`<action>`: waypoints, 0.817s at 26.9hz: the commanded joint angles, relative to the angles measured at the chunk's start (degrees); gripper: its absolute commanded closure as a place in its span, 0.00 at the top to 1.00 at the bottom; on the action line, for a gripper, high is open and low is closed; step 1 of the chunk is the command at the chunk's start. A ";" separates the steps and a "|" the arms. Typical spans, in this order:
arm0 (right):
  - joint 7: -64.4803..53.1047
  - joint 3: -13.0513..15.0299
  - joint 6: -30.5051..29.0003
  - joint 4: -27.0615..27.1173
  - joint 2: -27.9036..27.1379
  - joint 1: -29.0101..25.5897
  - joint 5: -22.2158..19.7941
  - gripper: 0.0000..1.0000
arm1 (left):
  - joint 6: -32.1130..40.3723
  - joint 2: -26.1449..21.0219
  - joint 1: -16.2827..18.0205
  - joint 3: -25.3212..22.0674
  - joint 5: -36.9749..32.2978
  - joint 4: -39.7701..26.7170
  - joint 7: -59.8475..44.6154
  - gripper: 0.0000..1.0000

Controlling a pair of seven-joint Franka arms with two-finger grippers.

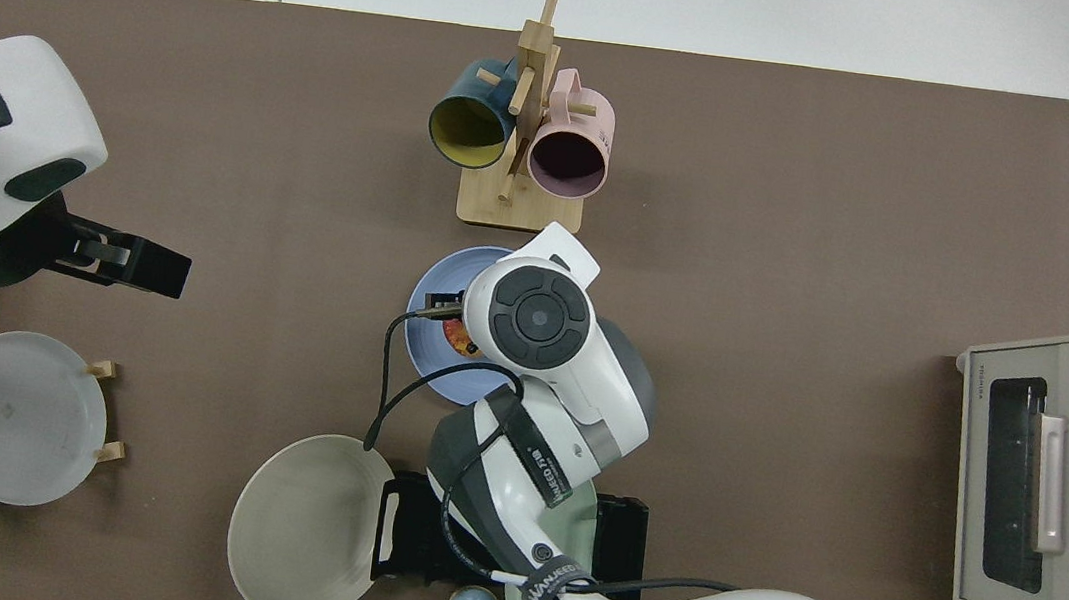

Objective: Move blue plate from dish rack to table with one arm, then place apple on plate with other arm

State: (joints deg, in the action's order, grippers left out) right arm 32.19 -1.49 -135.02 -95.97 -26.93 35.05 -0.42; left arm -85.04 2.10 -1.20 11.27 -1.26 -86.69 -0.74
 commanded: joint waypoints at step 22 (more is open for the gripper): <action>-21.72 -0.61 39.38 0.34 26.14 -29.33 -0.90 1.00 | 1.10 0.36 0.23 0.33 -1.12 0.47 -0.49 1.00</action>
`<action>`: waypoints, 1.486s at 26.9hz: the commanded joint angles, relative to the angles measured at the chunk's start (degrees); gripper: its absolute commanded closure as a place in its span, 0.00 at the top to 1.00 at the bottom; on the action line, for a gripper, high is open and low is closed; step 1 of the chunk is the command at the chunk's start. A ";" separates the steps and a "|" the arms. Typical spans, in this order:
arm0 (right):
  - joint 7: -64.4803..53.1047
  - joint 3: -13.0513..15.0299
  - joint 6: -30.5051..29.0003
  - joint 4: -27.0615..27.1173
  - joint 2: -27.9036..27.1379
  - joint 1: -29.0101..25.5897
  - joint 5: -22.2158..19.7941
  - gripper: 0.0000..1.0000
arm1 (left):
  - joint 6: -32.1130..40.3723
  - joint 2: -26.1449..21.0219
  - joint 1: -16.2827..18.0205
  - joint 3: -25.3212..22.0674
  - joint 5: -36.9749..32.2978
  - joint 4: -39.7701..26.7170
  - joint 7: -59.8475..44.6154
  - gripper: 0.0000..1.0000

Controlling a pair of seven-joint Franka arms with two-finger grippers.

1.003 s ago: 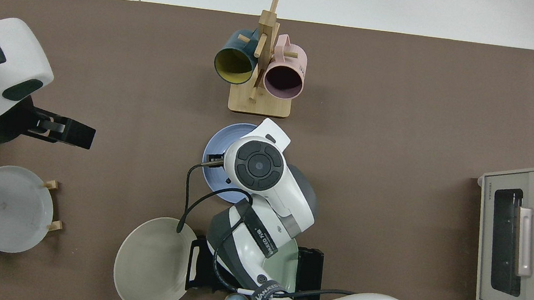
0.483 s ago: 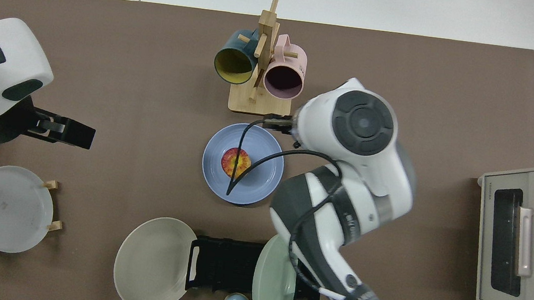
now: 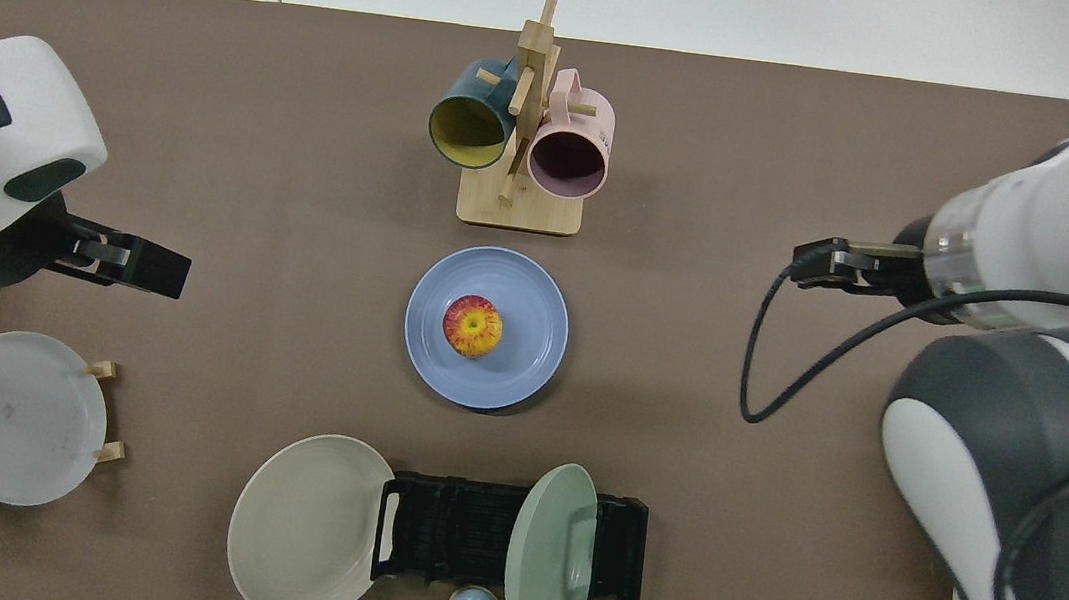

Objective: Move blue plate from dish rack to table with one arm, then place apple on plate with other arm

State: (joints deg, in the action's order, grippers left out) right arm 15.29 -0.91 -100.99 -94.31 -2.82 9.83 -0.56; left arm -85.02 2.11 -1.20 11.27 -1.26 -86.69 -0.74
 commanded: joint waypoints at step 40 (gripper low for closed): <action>-12.13 -1.11 10.46 1.93 4.49 -9.12 1.87 1.00 | 1.08 0.35 0.23 0.33 -1.20 0.47 -0.49 1.00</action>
